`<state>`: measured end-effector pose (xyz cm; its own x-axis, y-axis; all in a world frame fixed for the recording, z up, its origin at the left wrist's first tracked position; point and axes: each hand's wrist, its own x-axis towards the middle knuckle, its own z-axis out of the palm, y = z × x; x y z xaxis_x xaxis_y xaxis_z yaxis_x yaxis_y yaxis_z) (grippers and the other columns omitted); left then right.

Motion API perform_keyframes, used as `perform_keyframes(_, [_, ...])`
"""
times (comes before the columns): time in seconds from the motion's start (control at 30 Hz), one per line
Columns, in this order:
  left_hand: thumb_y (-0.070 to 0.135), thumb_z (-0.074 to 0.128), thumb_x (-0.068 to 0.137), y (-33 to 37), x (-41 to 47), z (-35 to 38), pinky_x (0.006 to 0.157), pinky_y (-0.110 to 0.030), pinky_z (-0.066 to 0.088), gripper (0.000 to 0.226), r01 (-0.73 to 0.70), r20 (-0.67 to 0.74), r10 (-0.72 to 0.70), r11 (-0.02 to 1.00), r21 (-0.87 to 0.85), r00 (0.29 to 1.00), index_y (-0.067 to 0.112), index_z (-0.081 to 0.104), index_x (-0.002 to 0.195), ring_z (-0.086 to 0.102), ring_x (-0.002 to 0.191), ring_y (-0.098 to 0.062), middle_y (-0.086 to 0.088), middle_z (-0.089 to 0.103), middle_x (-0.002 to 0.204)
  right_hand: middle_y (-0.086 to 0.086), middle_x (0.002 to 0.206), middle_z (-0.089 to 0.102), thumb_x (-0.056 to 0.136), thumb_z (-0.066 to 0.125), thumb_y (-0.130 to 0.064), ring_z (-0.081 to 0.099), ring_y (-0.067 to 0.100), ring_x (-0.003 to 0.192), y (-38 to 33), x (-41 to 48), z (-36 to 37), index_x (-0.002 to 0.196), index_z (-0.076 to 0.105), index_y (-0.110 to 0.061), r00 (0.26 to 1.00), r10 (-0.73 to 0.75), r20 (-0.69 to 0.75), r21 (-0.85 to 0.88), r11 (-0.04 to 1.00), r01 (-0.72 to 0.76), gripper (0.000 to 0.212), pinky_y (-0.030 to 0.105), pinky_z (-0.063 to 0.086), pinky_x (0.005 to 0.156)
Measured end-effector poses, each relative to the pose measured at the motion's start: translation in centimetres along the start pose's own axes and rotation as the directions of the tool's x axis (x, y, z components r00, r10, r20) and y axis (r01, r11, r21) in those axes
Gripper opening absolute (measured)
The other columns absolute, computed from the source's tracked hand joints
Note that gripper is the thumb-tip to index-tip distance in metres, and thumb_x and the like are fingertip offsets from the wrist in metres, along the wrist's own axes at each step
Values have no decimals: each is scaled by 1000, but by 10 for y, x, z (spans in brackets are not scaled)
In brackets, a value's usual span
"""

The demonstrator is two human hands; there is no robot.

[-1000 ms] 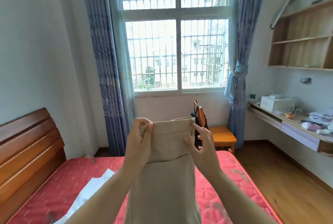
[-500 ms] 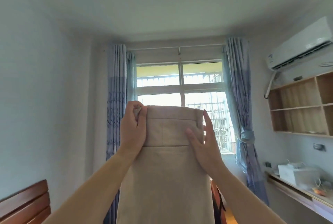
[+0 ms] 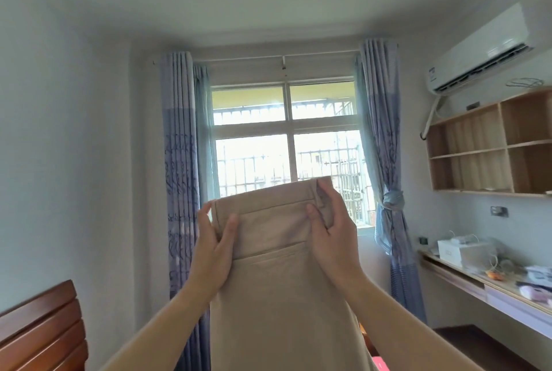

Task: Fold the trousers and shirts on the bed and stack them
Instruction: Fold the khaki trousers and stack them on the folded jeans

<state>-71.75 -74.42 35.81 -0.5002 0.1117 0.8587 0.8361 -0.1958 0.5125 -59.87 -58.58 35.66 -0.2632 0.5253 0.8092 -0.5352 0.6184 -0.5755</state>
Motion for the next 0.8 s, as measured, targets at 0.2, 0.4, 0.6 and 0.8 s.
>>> perform_keyframes(0.2, [33,47,95,6,-40,11,58,5,36,40,5,-101,0,999,47,995,34,34,133,57,71,16,43,56,80,-23,113,59,94,55,-25,55,0,111,-10,-17,-20,125,52,-29,1000,26,-9,-10,1000,-26,31,9,41,87])
perform_keyframes(0.4, [28,53,94,-2,-98,24,64,6,34,38,23,-121,-12,996,89,993,39,41,129,50,72,25,51,50,82,-27,145,32,92,52,-37,33,-4,132,31,-77,-70,145,19,-45,972,82,221,-256,966,-24,63,21,31,105])
perform_keyframes(0.6, [37,50,93,-63,-248,23,72,3,34,46,333,110,-349,932,145,930,45,31,134,46,85,30,51,49,100,-37,130,41,94,51,-32,38,-21,118,101,-231,-103,137,30,-48,903,389,184,-332,889,-315,51,-1,29,92])
perform_keyframes(0.8, [8,58,88,-97,-380,-22,93,-17,37,85,468,513,-564,825,318,647,49,5,141,51,115,-1,28,45,127,-11,135,51,91,58,-14,47,-15,115,125,-355,-132,132,44,-37,804,571,163,-423,777,-466,49,2,34,93])
